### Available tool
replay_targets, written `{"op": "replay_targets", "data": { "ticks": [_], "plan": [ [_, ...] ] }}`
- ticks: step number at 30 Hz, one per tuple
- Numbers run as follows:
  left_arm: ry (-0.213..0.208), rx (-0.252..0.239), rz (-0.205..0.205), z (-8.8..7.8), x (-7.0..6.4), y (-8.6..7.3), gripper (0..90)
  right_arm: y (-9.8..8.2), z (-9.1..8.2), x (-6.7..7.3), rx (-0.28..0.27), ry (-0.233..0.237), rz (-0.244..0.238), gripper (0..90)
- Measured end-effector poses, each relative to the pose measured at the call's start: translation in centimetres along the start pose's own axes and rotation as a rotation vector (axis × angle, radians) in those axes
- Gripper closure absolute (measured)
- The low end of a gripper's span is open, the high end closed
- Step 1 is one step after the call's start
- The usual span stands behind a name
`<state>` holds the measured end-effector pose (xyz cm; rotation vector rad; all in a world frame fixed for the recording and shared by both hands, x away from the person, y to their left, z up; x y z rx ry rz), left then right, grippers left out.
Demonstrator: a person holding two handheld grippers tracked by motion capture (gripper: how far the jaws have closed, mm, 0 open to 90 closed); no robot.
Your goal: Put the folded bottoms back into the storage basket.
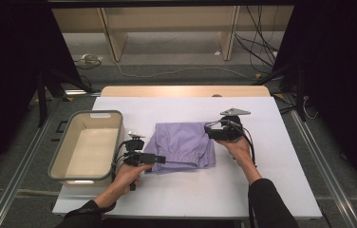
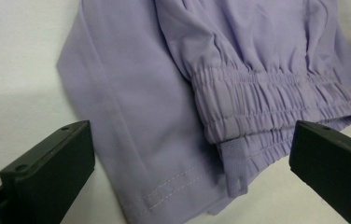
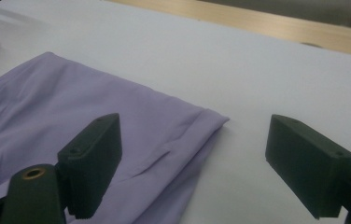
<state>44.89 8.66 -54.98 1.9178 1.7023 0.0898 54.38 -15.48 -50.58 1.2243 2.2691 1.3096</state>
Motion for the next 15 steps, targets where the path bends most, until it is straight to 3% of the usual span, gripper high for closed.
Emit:
{"op": "replay_targets", "data": {
  "ticks": [4, 11, 15],
  "plan": [
    [-0.007, 0.005, -0.009, 0.1, -0.2, 0.1, 0.0, -0.3, 0.8, -0.3, 0.029, 0.015, 0.042, 19.4],
    [0.006, 0.008, -0.007, 0.2, -0.4, 0.1, 0.1, -0.7, 2.1, -0.5, 0.075, 0.019, 0.062, 19.3],
    [-0.012, 0.013, -0.017, 0.2, -0.5, 0.2, 1.9, -0.6, 2.4, -0.3, 0.077, 0.023, 0.063, 19.3]
  ]
}}
Point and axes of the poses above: each handheld gripper's, and its own axes: z roughly forward along the jaws, y roughly out of its top, x roughly to its left, the point moved 9 cm from there along z, roughly forward along the jaws, and after that the axes turned 11 degrees about y, right-handed, at the moved point
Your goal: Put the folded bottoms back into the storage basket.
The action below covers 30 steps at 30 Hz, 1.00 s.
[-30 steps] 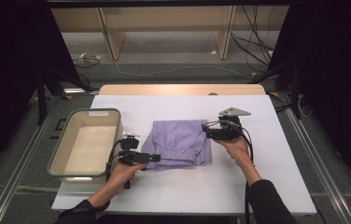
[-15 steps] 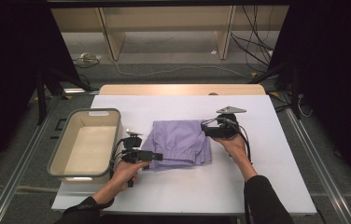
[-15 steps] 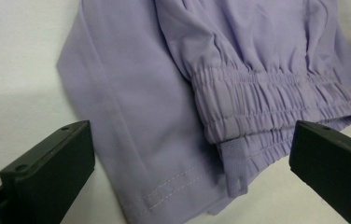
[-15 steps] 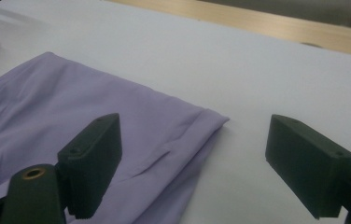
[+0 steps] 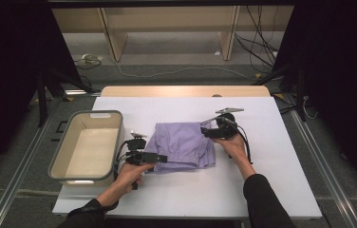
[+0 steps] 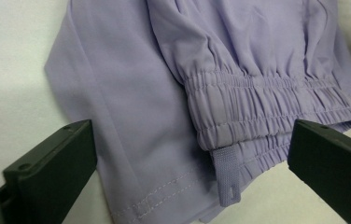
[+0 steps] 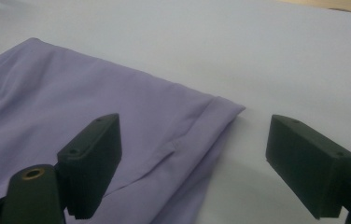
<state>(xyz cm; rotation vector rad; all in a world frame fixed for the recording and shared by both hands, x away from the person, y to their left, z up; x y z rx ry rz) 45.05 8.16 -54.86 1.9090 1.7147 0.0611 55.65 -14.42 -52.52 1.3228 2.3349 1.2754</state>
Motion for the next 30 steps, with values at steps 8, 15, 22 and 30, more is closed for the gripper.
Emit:
{"op": "replay_targets", "data": {
  "ticks": [8, 15, 22, 30],
  "plan": [
    [0.002, -0.002, 0.015, 0.2, -0.8, -0.1, 11.4, 0.0, 0.8, 0.5, 0.015, 0.014, -0.009, 19.4],
    [0.020, -0.023, 0.007, 0.2, -0.6, 0.3, 25.4, 0.1, 1.1, 0.8, 0.014, 0.018, -0.009, 19.7],
    [0.041, -0.044, 0.015, 0.7, -0.9, 0.5, 46.5, 0.2, 1.6, 1.1, 0.021, 0.024, -0.011, 19.9],
    [0.018, -0.046, -0.025, 0.9, -0.6, 0.6, 65.8, 0.2, 2.2, 1.5, 0.029, 0.034, -0.014, 20.0]
  ]
}}
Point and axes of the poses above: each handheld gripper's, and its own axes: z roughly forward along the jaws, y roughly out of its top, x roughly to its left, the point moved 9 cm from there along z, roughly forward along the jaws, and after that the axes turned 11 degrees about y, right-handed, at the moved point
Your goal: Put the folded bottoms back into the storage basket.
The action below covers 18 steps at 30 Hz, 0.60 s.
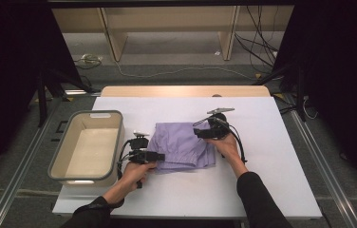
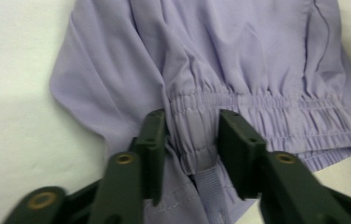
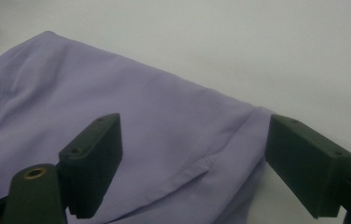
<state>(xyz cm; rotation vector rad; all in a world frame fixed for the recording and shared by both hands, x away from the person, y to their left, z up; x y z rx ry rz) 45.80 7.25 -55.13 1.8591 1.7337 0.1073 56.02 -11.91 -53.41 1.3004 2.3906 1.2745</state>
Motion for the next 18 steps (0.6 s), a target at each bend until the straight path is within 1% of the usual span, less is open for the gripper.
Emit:
{"op": "replay_targets", "data": {
  "ticks": [1, 4, 5, 6, 7, 8, 9, 10, 11, 12, 13, 18],
  "plan": [
    [-0.002, -0.002, 0.002, 0.1, 0.0, 0.0, 69.8, 0.0, 0.2, 0.1, 0.004, 0.003, 0.005, 20.0],
    [-0.014, -0.001, -0.001, 0.1, -0.1, 0.0, 72.9, 0.0, 0.3, 0.1, 0.005, 0.006, 0.010, 20.1],
    [-0.028, -0.005, -0.012, 0.1, -0.1, 0.0, 74.0, 0.1, 0.4, 0.0, 0.012, 0.003, 0.010, 20.0],
    [-0.028, -0.005, -0.012, 0.1, -0.1, 0.0, 74.8, 0.1, 0.4, 0.0, 0.012, 0.003, 0.010, 20.0],
    [-0.032, -0.007, -0.013, 0.1, -0.1, 0.0, 75.8, 0.3, 0.4, -0.3, 0.013, -0.001, 0.028, 20.2],
    [-0.033, -0.007, -0.009, 0.1, -0.1, 0.0, 75.8, 0.3, 0.4, -0.3, 0.013, -0.001, 0.028, 20.2],
    [-0.034, -0.011, -0.004, 0.1, -0.2, 0.0, 77.0, 0.3, 0.3, -0.7, 0.011, -0.003, 0.042, 20.8],
    [-0.034, -0.011, -0.004, 0.1, -0.2, 0.0, 77.2, 0.3, 0.3, -0.7, 0.011, -0.003, 0.042, 20.8],
    [-0.038, -0.012, 0.011, 0.0, -0.1, 0.0, 77.4, 0.2, 0.3, -1.0, 0.018, -0.004, 0.056, 21.7],
    [-0.038, -0.012, 0.011, 0.0, -0.1, 0.0, 77.5, 0.2, 0.3, -1.0, 0.018, -0.004, 0.056, 21.7],
    [-0.040, -0.015, 0.016, 0.0, -0.1, -0.1, 77.5, 0.0, 0.3, -1.3, 0.032, -0.004, 0.074, 22.6],
    [-0.046, -0.017, 0.025, -0.1, -0.2, 0.0, 77.9, 0.0, 0.5, -1.8, 0.037, -0.002, 0.098, 24.0]
  ]
}}
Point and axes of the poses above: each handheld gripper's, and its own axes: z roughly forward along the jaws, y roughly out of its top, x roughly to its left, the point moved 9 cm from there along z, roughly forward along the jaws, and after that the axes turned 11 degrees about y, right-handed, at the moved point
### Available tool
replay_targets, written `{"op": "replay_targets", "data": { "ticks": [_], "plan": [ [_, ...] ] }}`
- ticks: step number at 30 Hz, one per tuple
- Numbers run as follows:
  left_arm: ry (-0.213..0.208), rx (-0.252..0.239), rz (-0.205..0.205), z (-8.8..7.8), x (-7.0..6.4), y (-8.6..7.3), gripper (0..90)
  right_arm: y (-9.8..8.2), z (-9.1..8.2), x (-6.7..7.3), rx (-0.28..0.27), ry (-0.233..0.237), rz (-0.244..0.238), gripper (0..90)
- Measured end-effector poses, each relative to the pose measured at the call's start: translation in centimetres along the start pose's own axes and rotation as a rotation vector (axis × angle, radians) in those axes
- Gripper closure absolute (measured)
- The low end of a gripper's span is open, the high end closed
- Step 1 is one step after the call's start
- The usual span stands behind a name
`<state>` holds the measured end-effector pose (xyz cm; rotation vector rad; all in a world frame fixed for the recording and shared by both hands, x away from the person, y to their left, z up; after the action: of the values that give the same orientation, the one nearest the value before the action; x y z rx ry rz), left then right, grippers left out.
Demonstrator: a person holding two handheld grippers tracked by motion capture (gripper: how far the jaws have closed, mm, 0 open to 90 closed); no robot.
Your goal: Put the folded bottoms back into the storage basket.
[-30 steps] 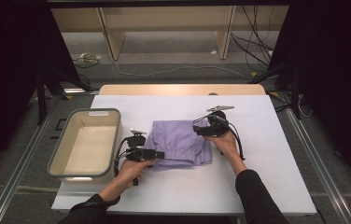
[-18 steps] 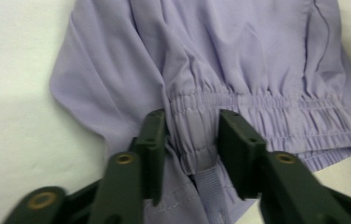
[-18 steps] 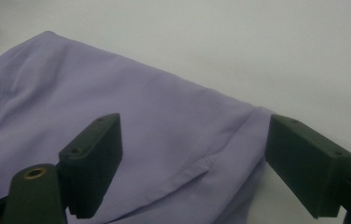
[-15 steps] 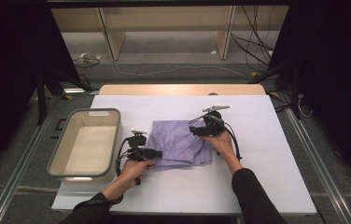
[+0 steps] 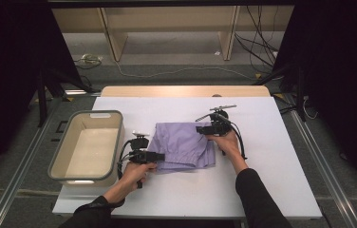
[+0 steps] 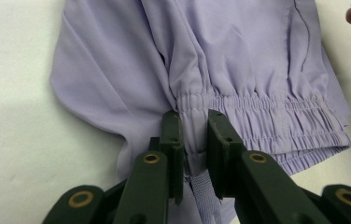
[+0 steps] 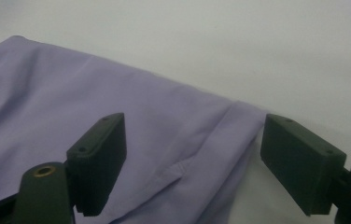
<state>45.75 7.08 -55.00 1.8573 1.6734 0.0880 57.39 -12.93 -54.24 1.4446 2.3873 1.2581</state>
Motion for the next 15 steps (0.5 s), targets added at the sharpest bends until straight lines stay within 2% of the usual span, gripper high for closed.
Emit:
{"op": "replay_targets", "data": {
  "ticks": [4, 7, 10, 12, 13, 14, 15],
  "plan": [
    [-0.004, 0.001, 0.007, -0.1, -0.1, 0.0, 78.5, -0.2, 0.6, -0.6, 0.028, -0.011, 0.031, 25.9],
    [-0.009, -0.005, 0.006, -0.2, -0.1, 0.0, 78.6, -0.1, 0.8, -0.8, 0.030, -0.020, 0.031, 29.6],
    [-0.007, -0.008, 0.011, -0.2, -0.2, 0.1, 78.7, 0.1, 0.8, -1.1, 0.015, -0.022, 0.038, 42.1],
    [-0.005, -0.013, 0.017, -0.3, -0.2, 0.1, 78.8, 0.1, 0.8, -1.3, 0.011, -0.020, 0.039, 53.9],
    [-0.007, -0.016, 0.012, -0.4, -0.3, 0.1, 78.8, 0.1, 0.7, -1.3, 0.007, 0.017, 0.068, 64.8],
    [-0.008, -0.016, 0.014, -0.4, -0.3, 0.1, 78.9, 0.0, 0.7, -1.2, 0.007, 0.027, 0.076, 69.6],
    [-0.011, -0.016, 0.015, -0.4, -0.3, 0.2, 78.9, 0.0, 0.7, -1.2, 0.007, 0.027, 0.076, 69.6]
  ]
}}
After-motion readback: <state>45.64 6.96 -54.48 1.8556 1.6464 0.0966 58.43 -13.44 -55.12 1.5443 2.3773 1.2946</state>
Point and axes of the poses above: each handheld gripper's, and its own axes: z roughly forward along the jaws, y roughly out of its top, x roughly to its left, the point moved 9 cm from there along z, roughly forward along the jaws, and after that the axes turned 11 degrees about y, right-handed, at the moved point
